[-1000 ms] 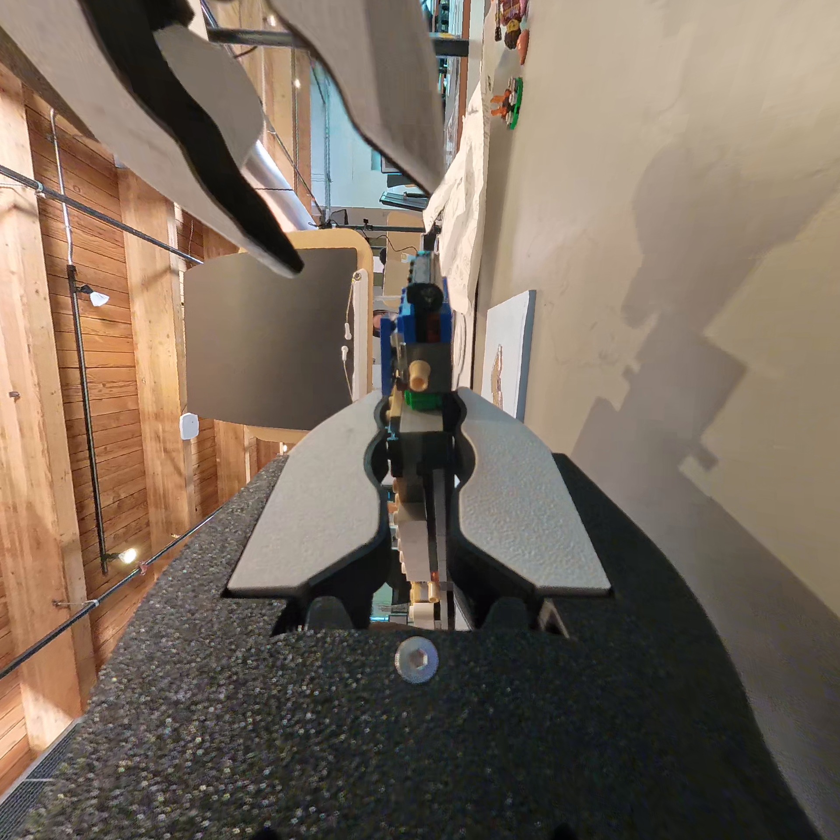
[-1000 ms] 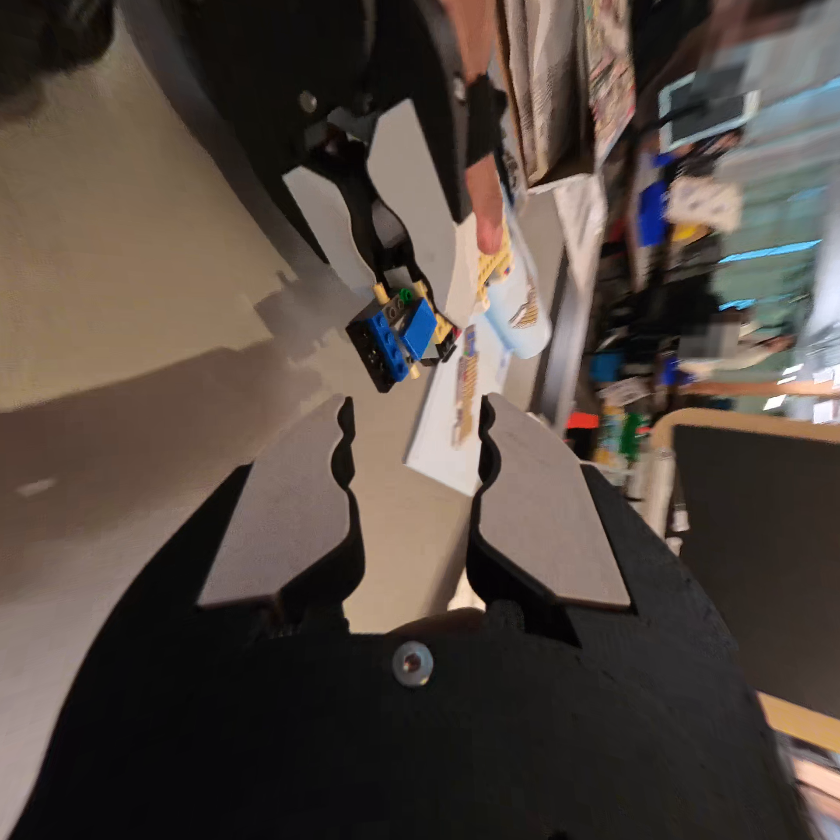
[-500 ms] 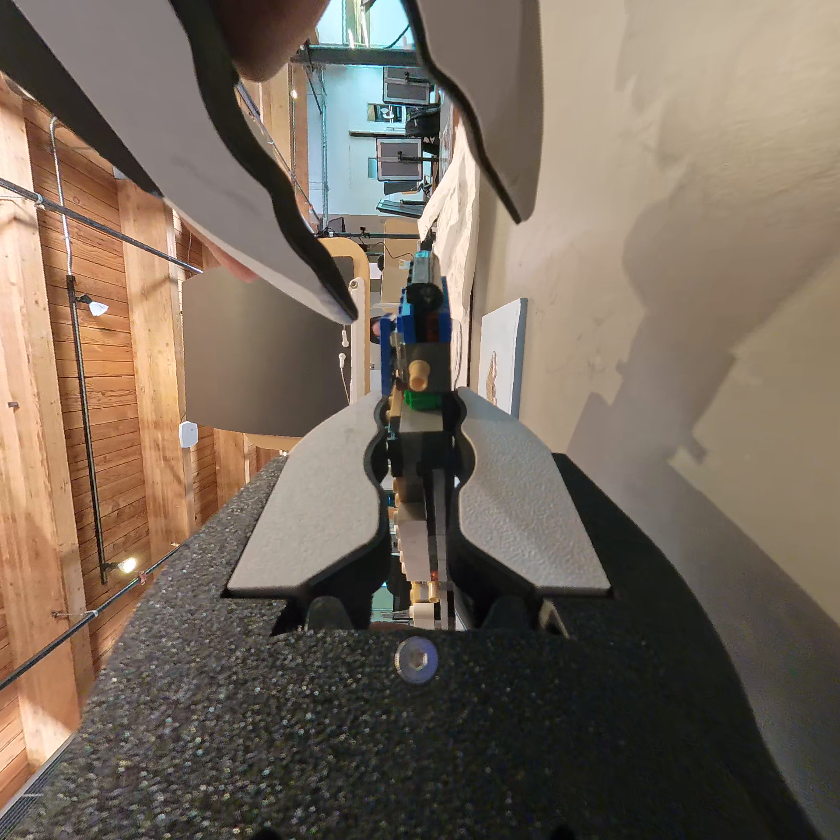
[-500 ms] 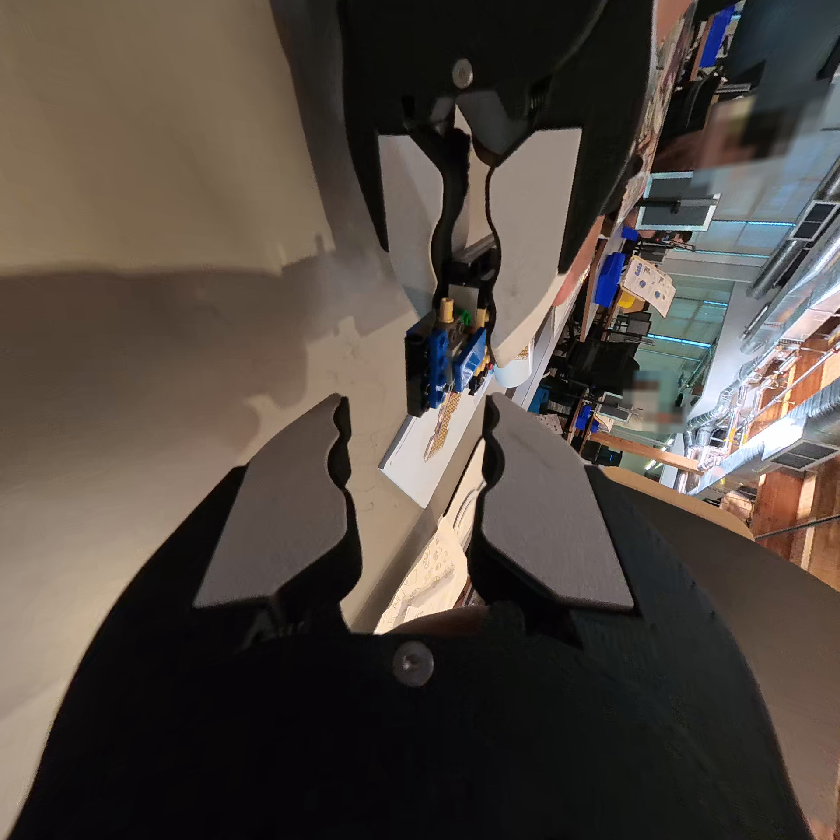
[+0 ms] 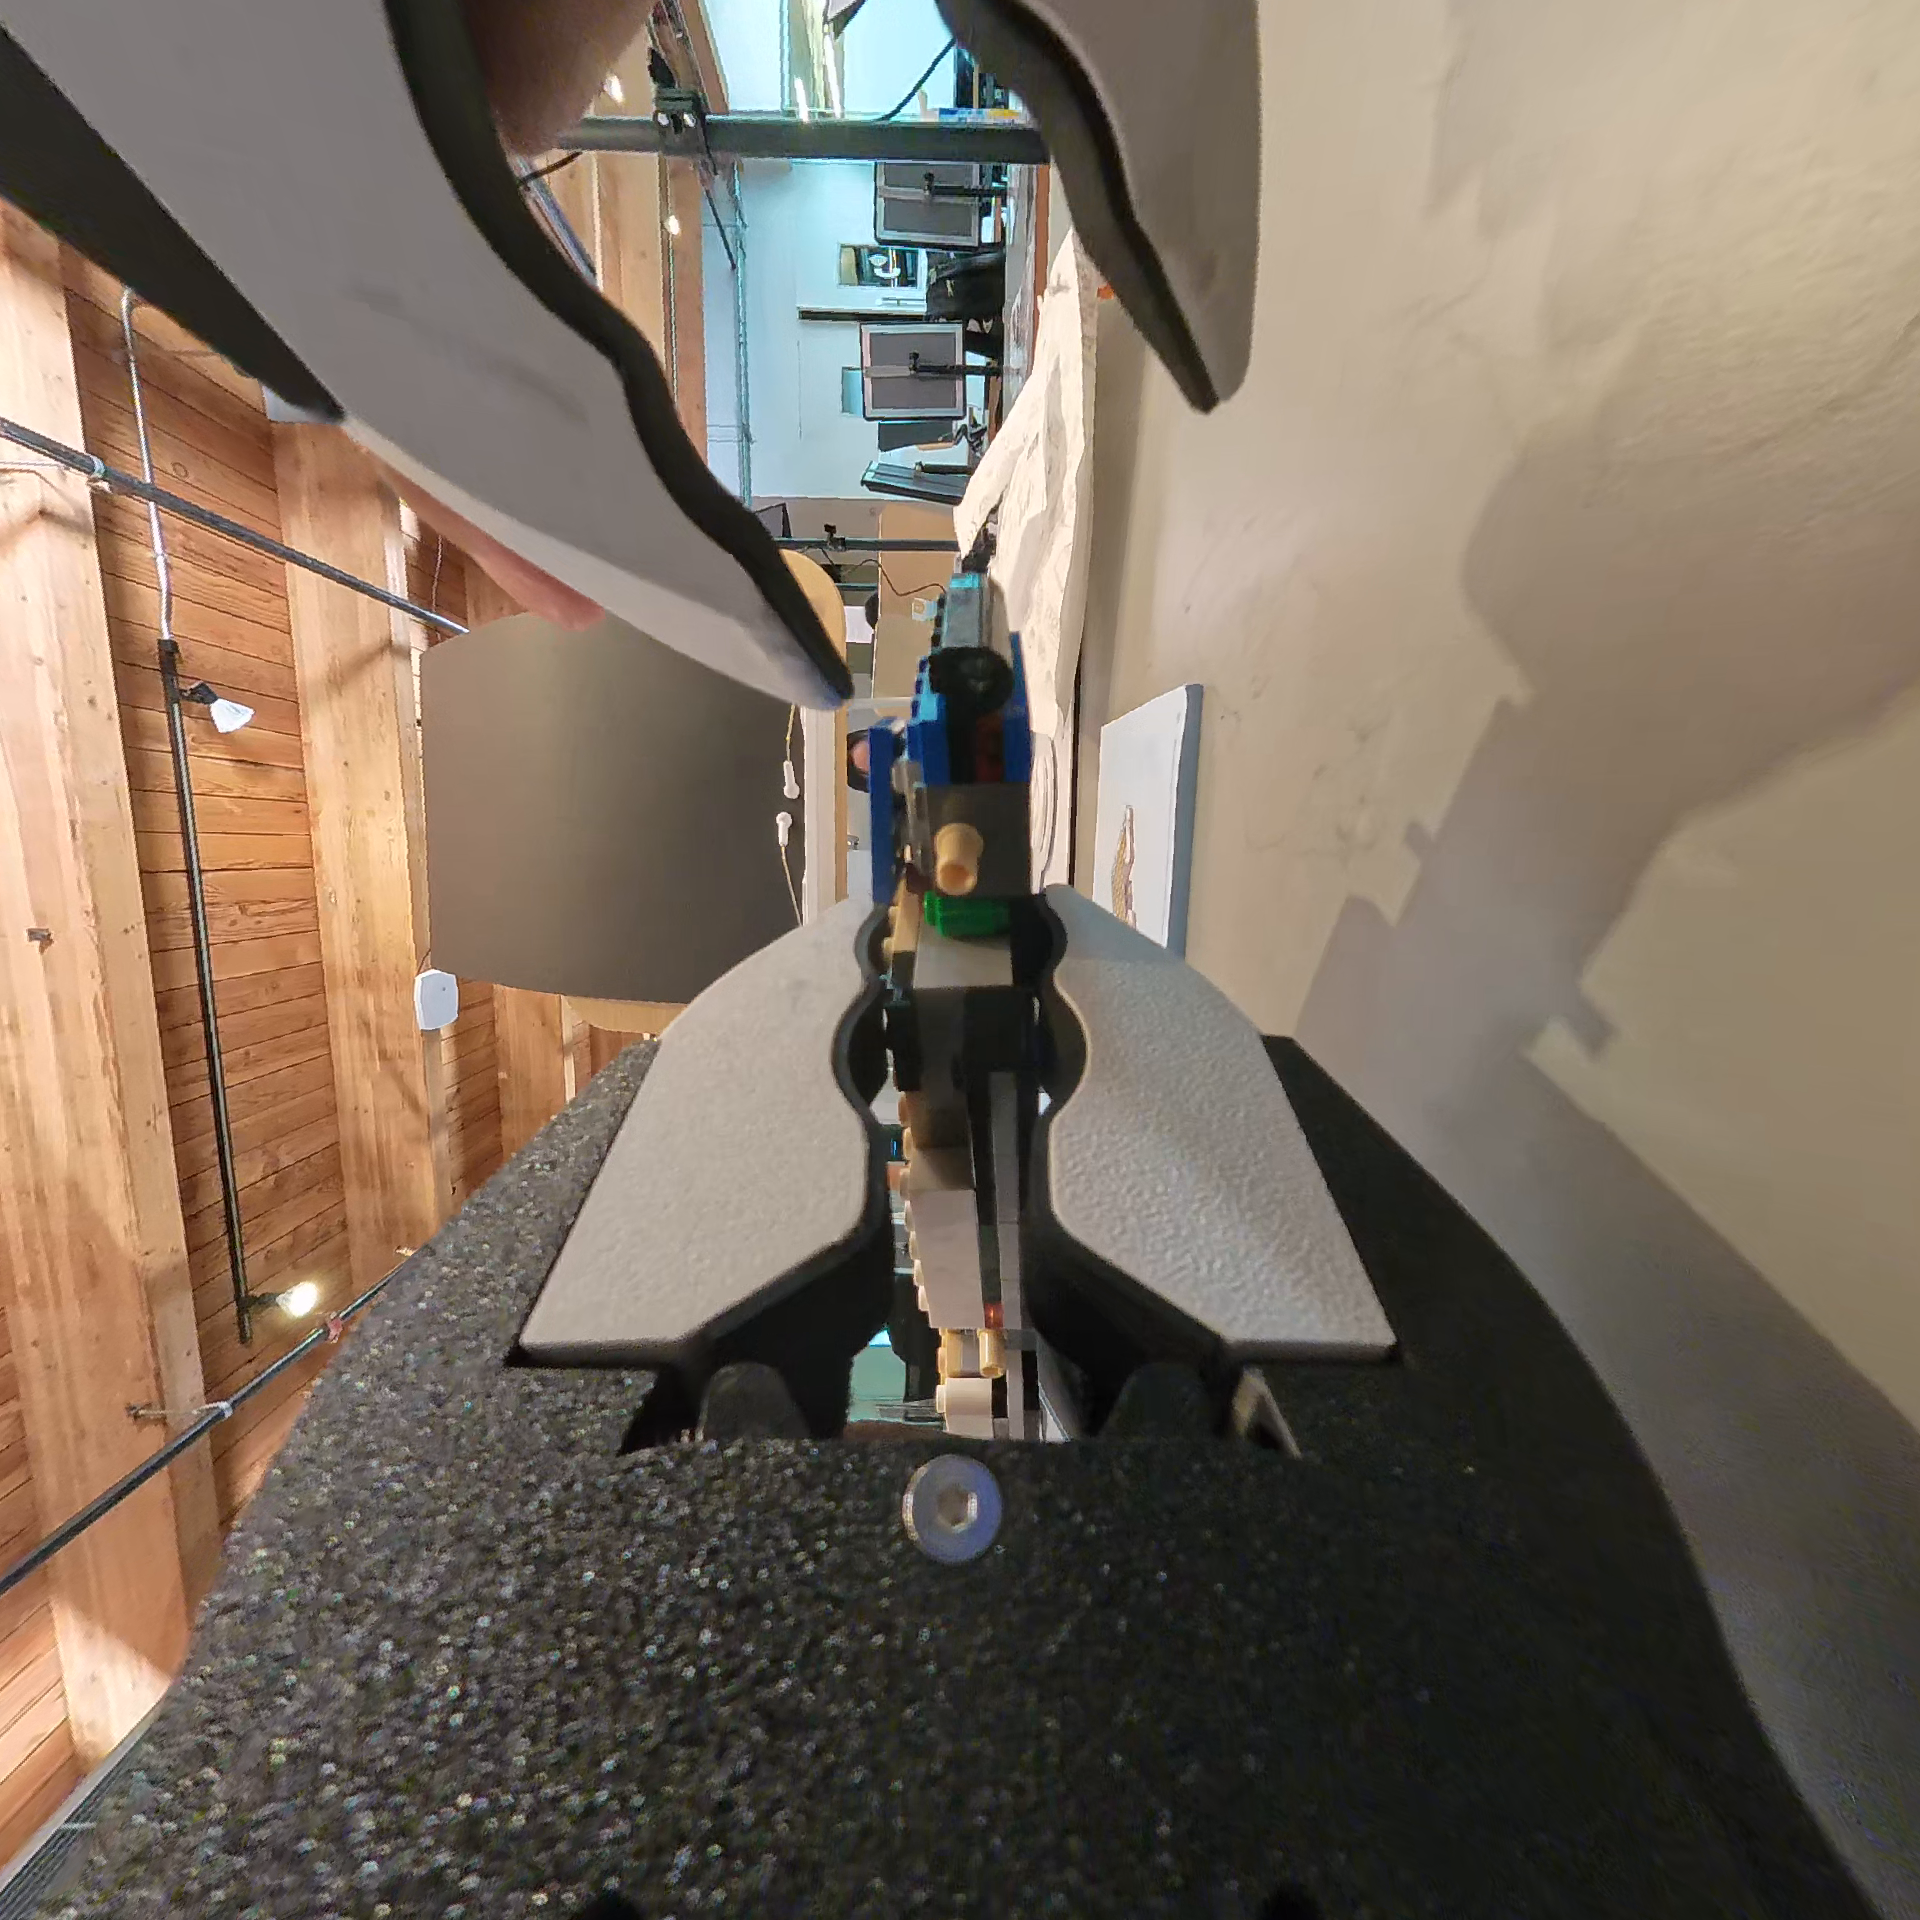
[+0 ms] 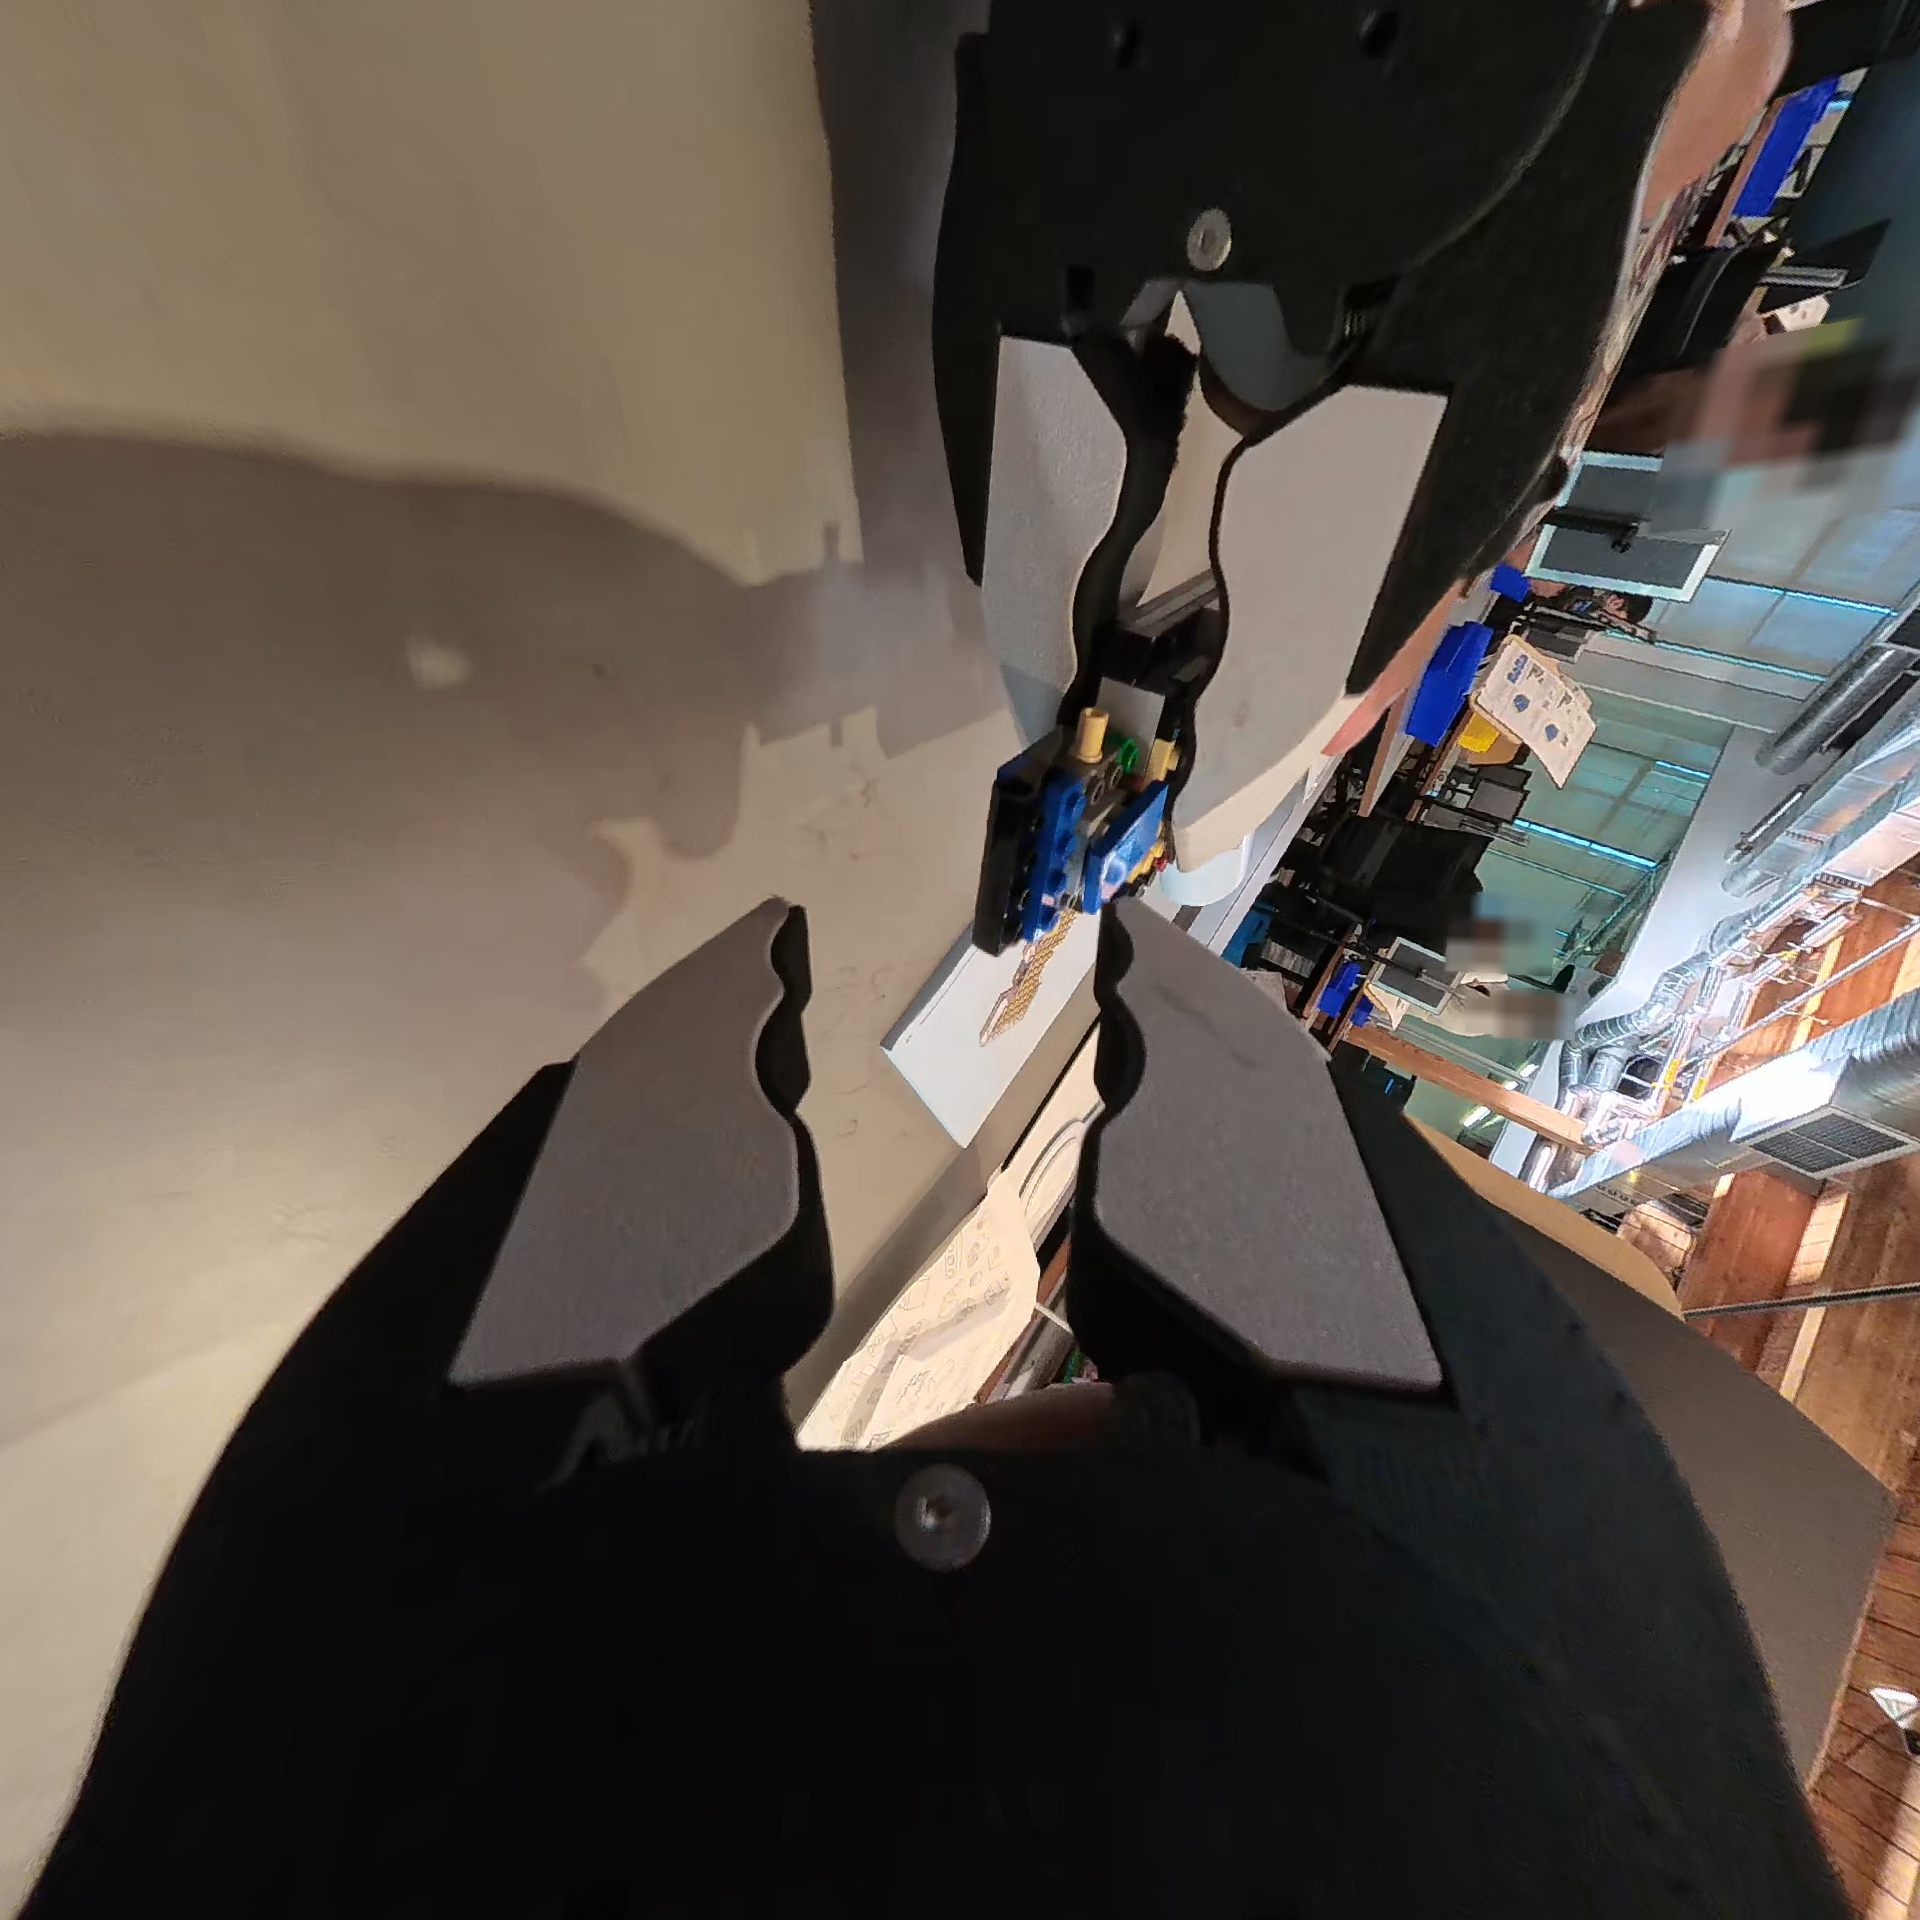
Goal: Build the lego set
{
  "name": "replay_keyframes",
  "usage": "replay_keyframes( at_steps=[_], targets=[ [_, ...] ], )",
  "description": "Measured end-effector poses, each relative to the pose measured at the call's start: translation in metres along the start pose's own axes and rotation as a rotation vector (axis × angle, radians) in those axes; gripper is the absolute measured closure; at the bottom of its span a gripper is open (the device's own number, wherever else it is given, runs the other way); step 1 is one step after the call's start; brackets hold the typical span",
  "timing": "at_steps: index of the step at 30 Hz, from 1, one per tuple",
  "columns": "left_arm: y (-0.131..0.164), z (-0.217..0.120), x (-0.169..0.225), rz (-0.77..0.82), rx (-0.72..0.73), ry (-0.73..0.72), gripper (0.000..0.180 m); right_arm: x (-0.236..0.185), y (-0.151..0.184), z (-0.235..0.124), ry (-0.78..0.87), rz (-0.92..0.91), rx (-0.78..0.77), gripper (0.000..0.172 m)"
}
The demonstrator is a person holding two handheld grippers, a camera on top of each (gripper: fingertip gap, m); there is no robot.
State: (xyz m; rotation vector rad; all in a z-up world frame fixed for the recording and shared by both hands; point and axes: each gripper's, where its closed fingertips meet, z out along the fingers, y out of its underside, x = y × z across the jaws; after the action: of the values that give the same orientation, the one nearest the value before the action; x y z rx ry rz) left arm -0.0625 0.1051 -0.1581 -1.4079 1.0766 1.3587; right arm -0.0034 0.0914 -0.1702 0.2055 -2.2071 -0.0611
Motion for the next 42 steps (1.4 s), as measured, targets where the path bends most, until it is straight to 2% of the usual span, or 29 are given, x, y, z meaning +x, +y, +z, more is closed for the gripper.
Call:
replay_keyframes(
  at_steps=[16,30,42],
  targets=[
    [-0.001,0.000,0.000,0.001,0.003,0.003,0.156,0.001,-0.007,0.003,-0.011,-0.002,0.018,0.120],
    [-0.003,-0.001,-0.001,0.007,0.014,-0.010,0.156,0.002,0.011,0.016,-0.048,0.154,-0.029,0.102],
    [-0.003,-0.001,0.000,0.005,0.014,-0.010,0.156,-0.002,0.013,0.020,-0.085,0.162,-0.058,0.106]
  ],
)
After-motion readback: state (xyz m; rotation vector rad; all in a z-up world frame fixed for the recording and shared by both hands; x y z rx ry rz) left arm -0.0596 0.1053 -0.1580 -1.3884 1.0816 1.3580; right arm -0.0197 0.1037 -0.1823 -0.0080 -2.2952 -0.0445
